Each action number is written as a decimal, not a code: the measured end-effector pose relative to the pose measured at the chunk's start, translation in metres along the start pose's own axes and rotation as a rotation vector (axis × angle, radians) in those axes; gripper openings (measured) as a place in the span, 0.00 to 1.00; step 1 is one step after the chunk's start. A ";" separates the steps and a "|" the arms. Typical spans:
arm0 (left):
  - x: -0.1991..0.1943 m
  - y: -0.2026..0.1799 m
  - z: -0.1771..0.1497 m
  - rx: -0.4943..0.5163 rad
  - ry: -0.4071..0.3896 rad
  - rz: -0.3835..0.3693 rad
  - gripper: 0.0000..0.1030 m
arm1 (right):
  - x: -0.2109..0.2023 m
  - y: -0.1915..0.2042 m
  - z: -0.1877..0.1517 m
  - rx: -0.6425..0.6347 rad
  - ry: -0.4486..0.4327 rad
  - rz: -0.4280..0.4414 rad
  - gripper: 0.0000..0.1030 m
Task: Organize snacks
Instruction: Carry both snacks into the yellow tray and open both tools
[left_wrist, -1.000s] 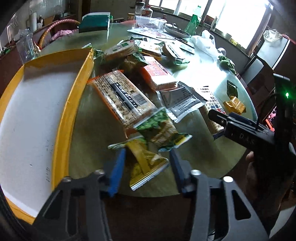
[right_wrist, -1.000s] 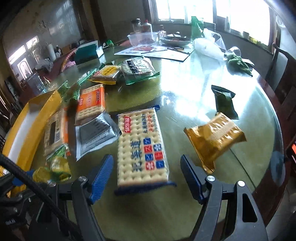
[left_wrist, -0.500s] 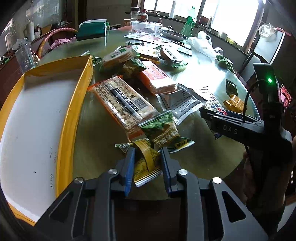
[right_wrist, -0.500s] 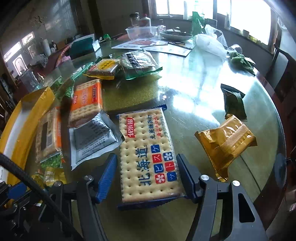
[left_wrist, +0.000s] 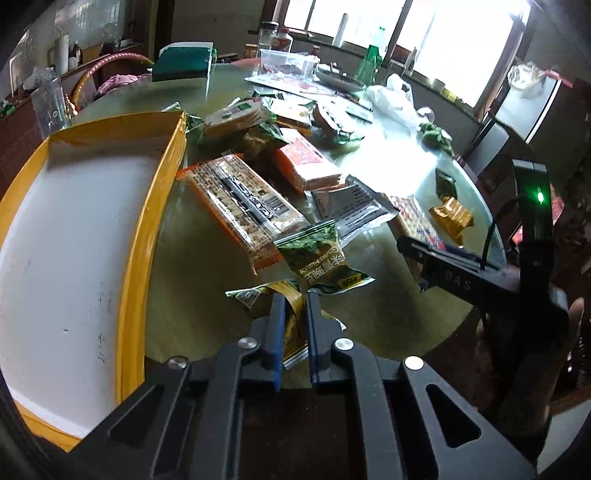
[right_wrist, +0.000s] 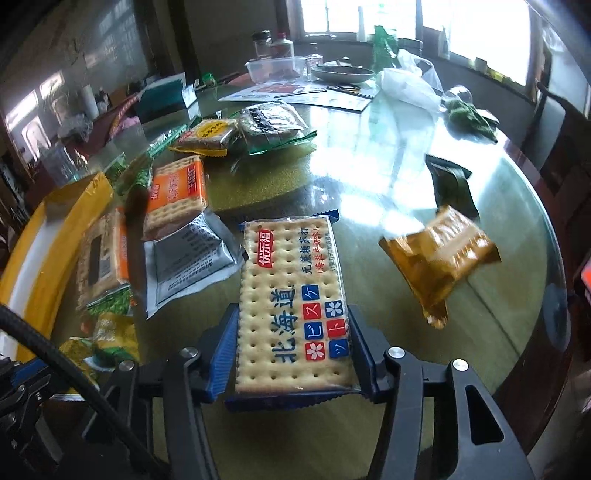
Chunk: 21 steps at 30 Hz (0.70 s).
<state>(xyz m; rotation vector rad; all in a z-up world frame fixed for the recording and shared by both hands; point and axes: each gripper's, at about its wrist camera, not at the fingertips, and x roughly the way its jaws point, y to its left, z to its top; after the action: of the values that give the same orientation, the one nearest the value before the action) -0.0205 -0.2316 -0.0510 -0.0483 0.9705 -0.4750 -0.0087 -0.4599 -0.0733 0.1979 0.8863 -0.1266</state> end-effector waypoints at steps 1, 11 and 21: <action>-0.003 0.001 -0.001 -0.008 -0.005 -0.013 0.09 | -0.004 -0.004 -0.004 0.033 -0.005 0.027 0.53; -0.045 0.012 -0.002 -0.055 -0.090 -0.093 0.05 | -0.068 0.018 -0.011 0.074 -0.171 0.132 0.53; -0.113 0.071 0.005 -0.155 -0.257 -0.053 0.04 | -0.078 0.110 0.003 -0.087 -0.199 0.335 0.53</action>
<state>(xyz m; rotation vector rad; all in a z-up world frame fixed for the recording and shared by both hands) -0.0435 -0.1222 0.0227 -0.2688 0.7525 -0.4295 -0.0339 -0.3510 0.0023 0.2458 0.6487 0.2013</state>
